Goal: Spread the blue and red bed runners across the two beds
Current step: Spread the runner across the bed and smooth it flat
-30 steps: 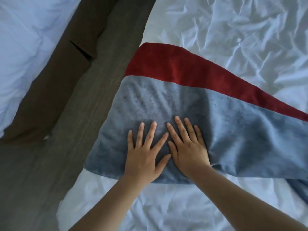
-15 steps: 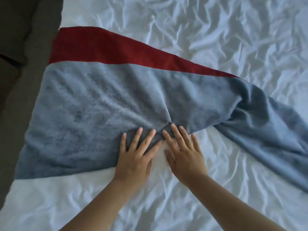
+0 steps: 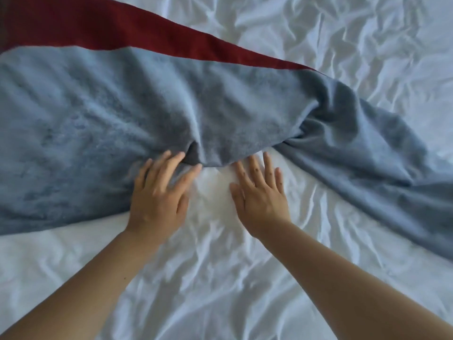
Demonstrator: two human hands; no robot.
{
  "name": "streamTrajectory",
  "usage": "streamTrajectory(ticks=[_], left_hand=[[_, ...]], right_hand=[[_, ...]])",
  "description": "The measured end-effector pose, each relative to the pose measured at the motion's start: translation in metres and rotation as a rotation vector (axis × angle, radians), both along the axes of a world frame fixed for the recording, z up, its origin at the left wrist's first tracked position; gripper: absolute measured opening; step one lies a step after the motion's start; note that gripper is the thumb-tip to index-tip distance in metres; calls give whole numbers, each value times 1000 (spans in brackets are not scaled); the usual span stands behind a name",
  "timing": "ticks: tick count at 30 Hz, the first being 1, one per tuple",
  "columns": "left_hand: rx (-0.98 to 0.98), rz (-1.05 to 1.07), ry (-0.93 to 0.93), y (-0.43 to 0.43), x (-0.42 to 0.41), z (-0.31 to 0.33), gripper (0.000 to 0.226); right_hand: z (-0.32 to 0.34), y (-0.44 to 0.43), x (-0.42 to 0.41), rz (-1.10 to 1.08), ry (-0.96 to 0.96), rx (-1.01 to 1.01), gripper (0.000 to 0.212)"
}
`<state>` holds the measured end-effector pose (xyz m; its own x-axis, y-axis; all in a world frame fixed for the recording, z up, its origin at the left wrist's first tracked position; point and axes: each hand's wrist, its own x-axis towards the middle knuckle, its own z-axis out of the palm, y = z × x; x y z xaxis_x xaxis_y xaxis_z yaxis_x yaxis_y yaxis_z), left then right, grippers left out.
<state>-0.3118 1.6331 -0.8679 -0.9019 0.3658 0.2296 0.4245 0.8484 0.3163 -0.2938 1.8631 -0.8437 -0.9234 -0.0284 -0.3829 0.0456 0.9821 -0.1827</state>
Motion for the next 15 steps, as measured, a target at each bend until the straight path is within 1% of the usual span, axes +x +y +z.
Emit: streamTrajectory(ticks=[2, 3, 4, 5, 7, 10, 12, 15], left_hand=[[2, -255, 11, 19, 7, 7, 49], [-17, -357, -23, 31, 11, 8, 52], [-47, -400, -76, 42, 14, 6, 55], [-77, -376, -128, 52, 14, 3, 58], [-109, -212, -200, 70, 5, -3, 65], [-141, -21, -228, 90, -27, 1, 70], [-207, 28, -213, 96, -53, 9, 76], [-299, 15, -196, 98, -79, 21, 82]], right_hand=[[0, 16, -10, 33, 71, 36, 58], [0, 25, -16, 46, 108, 60, 58], [0, 35, -21, 54, 142, 81, 58], [0, 46, -28, 64, 166, 101, 58], [1, 68, -43, 86, 186, 128, 57], [1, 96, -68, 105, 218, 118, 53], [2, 104, -81, 130, 270, 77, 50], [7, 108, -85, 158, 320, -43, 52]])
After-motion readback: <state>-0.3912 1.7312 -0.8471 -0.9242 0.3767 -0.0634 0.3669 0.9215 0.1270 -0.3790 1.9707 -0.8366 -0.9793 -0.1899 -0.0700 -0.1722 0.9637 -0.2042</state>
